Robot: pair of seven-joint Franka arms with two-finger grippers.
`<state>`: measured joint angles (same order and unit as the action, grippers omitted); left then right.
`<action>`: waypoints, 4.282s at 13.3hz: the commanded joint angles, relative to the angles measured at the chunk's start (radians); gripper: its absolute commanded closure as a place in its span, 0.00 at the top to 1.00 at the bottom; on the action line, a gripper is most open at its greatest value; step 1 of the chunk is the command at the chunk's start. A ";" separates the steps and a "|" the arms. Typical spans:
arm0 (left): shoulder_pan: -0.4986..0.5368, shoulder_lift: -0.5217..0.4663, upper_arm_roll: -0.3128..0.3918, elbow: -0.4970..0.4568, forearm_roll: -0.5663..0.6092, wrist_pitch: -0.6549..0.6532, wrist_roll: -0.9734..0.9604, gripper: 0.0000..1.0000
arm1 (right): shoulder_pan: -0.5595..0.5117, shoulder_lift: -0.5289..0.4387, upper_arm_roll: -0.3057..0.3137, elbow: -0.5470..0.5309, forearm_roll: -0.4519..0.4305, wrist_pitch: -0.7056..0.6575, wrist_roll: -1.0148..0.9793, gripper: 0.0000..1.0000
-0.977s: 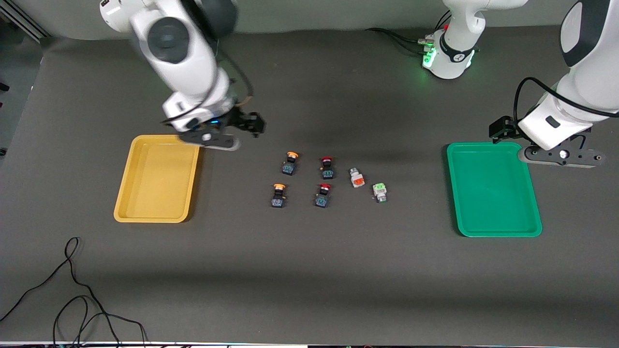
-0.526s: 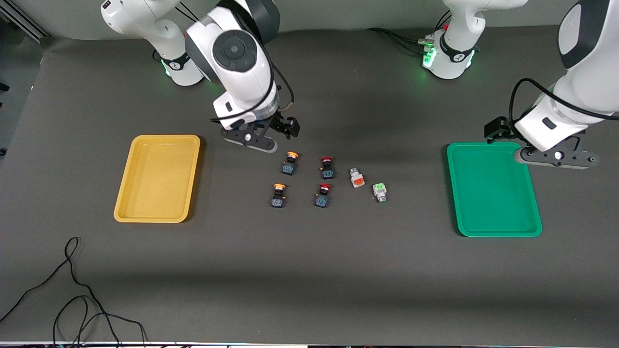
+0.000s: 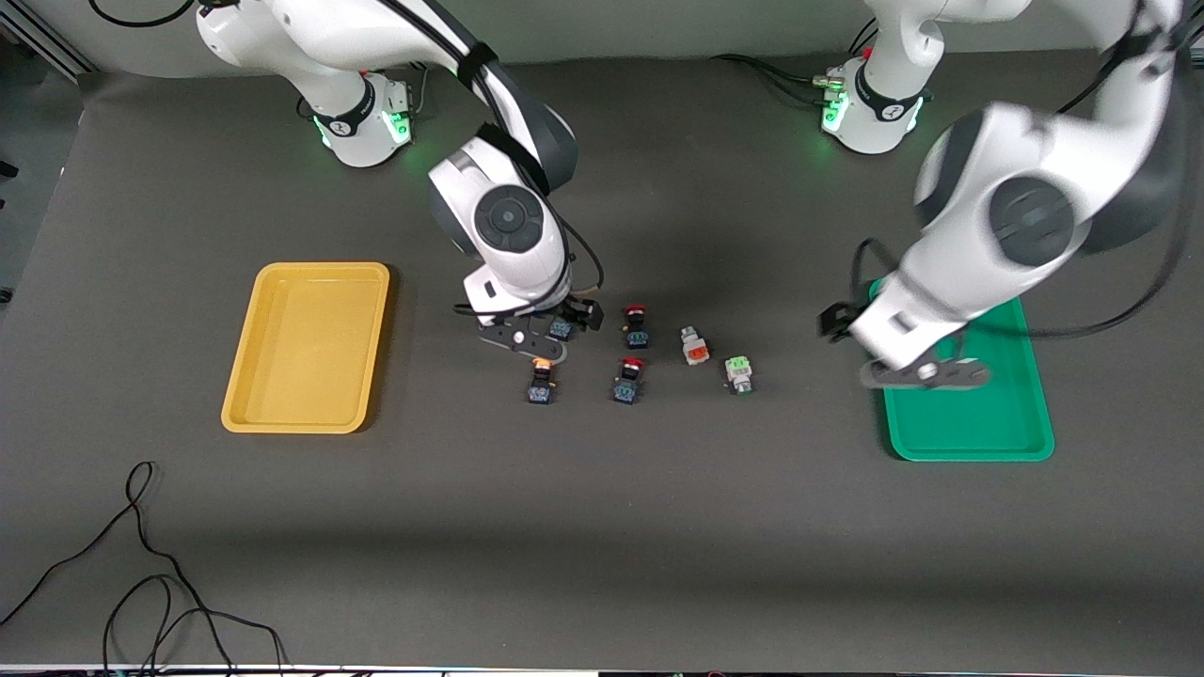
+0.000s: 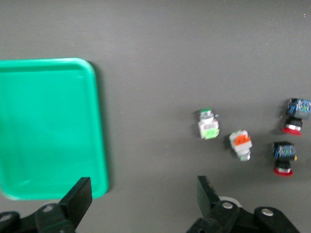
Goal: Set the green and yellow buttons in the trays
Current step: 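Reach the right gripper to an orange button while the left reaches the green button, then grasp the orange button with the right gripper while the left grasps the green, then lower the buttons into the trays with both grippers and open them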
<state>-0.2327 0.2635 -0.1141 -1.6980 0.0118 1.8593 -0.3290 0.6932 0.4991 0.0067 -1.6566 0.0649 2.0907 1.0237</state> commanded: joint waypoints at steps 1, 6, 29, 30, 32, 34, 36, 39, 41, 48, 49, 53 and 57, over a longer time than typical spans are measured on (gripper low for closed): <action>-0.020 0.117 0.011 0.014 -0.001 0.092 -0.054 0.97 | 0.014 0.006 -0.005 -0.087 -0.019 0.116 0.021 1.00; -0.146 0.298 0.013 -0.043 -0.003 0.341 -0.244 0.96 | 0.049 0.050 -0.007 -0.210 -0.022 0.302 0.022 1.00; 0.016 0.077 0.019 -0.051 0.010 0.026 -0.040 0.00 | 0.037 -0.135 -0.192 -0.127 -0.016 -0.093 -0.385 0.23; 0.063 0.071 0.020 -0.052 0.013 0.024 0.043 0.00 | 0.039 -0.157 -0.244 -0.133 -0.016 -0.121 -0.493 0.23; 0.145 0.071 0.020 -0.061 0.036 0.028 0.189 0.00 | 0.039 -0.209 -0.365 -0.185 -0.014 -0.133 -0.742 0.23; 0.214 0.075 0.020 -0.084 0.077 0.046 0.279 0.00 | 0.039 -0.241 -0.517 -0.238 0.031 -0.133 -0.993 0.23; 0.275 0.083 0.020 -0.106 0.085 0.081 0.384 0.00 | 0.039 -0.229 -0.655 -0.268 0.049 -0.123 -1.199 0.23; 0.373 0.085 0.020 -0.254 0.085 0.301 0.531 0.00 | -0.009 -0.226 -0.705 -0.433 0.052 0.062 -1.307 0.23; 0.435 0.085 0.020 -0.356 0.085 0.436 0.612 0.00 | -0.041 -0.208 -0.706 -0.546 0.135 0.225 -1.417 0.23; 0.530 0.109 0.025 -0.531 0.085 0.739 0.751 0.00 | -0.135 -0.036 -0.706 -0.551 0.349 0.298 -1.657 0.23; 0.536 0.109 0.025 -0.531 0.085 0.736 0.751 0.00 | -0.135 -0.034 -0.706 -0.551 0.361 0.298 -1.662 0.24; 0.536 0.103 0.024 -0.529 0.085 0.729 0.752 1.00 | -0.127 -0.046 -0.706 -0.517 0.365 0.234 -1.633 1.00; 0.485 0.011 0.007 -0.508 0.070 0.590 0.711 1.00 | -0.083 -0.117 -0.738 -0.363 0.294 -0.008 -1.523 1.00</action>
<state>0.2926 0.3558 -0.0996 -2.2082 0.0885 2.5481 0.4079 0.5798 0.4298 -0.7028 -2.0949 0.4002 2.1946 -0.5608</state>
